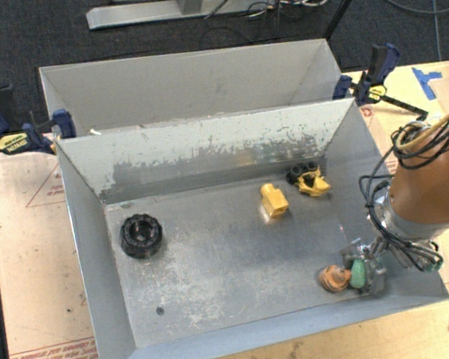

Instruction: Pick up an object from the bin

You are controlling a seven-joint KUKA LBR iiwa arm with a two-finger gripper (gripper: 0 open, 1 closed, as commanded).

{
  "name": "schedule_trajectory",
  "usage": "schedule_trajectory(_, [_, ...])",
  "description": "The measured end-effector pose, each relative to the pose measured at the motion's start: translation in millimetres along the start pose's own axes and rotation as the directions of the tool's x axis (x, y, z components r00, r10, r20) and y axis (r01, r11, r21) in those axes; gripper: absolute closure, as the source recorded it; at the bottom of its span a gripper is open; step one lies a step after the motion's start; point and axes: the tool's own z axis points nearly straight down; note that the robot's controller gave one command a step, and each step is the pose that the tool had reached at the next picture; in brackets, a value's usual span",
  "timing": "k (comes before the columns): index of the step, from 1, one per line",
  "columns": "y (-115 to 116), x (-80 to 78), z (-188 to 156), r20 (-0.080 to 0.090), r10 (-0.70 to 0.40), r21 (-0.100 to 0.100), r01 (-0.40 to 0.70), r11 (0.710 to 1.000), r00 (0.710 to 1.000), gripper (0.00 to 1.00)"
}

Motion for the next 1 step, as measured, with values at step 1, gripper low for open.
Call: schedule_trajectory(1, [0.1, 0.0, -0.5, -0.001, 0.0, -0.001, 0.0, 1.0, 1.0, 1.0])
